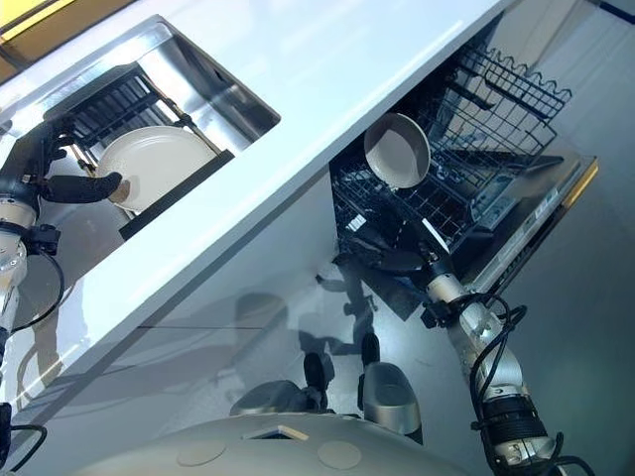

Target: Pick up plates and place into dishwasher.

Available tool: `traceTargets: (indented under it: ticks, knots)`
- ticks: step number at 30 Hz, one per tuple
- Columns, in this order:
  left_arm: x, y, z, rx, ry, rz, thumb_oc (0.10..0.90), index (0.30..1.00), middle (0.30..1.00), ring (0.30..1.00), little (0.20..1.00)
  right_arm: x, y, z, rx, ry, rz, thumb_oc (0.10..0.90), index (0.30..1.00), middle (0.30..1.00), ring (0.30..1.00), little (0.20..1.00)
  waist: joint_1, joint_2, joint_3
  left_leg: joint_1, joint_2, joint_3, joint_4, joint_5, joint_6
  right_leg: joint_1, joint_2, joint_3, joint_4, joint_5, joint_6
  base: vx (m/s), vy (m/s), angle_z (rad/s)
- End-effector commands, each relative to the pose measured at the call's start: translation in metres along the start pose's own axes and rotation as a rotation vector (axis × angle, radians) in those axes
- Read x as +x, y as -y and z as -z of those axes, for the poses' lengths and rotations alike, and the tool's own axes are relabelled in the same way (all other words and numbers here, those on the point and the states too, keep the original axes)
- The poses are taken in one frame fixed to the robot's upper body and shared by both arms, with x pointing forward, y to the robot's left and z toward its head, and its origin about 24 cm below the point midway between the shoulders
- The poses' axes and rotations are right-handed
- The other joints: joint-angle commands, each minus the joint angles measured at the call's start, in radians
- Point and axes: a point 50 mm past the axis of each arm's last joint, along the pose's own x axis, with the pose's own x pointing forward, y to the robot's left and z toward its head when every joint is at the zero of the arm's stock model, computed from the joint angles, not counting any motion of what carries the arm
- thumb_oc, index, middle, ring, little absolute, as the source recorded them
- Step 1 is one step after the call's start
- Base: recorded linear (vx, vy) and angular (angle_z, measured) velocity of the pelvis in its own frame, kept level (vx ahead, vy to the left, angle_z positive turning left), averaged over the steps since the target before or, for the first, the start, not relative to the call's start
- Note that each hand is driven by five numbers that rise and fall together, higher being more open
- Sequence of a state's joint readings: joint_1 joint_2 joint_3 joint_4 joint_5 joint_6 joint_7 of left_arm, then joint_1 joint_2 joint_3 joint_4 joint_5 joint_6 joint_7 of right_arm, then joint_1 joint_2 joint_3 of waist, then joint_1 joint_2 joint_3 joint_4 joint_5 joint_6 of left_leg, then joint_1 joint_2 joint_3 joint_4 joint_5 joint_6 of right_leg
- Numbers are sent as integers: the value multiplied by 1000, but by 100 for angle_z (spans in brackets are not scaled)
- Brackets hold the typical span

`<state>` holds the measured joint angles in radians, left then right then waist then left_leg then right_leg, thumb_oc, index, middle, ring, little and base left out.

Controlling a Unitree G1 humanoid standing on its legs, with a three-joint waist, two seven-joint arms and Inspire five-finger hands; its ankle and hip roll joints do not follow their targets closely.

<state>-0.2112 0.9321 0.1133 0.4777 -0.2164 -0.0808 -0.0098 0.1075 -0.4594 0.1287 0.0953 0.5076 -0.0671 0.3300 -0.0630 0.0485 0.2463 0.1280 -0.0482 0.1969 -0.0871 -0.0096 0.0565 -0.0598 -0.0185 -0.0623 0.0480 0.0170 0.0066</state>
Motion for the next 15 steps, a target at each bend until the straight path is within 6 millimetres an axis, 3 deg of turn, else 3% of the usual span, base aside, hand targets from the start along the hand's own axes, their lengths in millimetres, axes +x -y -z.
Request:
traceTargets:
  ticks: [1, 8, 15]
  knots:
    - [20, -48, -68, -20, 236, -146, 800, 900, 900, 900, 900, 5, -1, -44, -88, 195, -42, 800, 900, 900, 900, 900, -34, 28, -53, -124, -56, -1, 150, -117, 34, -53, -62, -13, 120, -100, 134, 33, 83, -12]
    - [31, -44, -90, -38, 287, -141, 800, 900, 900, 900, 900, 3, 5, -45, -103, 206, -11, 800, 900, 900, 900, 900, -53, 17, -1, -171, -51, 9, 169, -112, 32, -101, -58, 14, 123, -81, 134, -17, 39, -11]
    - [38, -45, -99, -18, 265, -106, 800, 900, 900, 900, 900, 0, 6, -41, -121, 204, -3, 800, 900, 900, 900, 900, -61, 19, 3, -174, -53, 9, 171, -112, 30, -106, -57, 16, 118, -74, 134, 11, 3, -6]
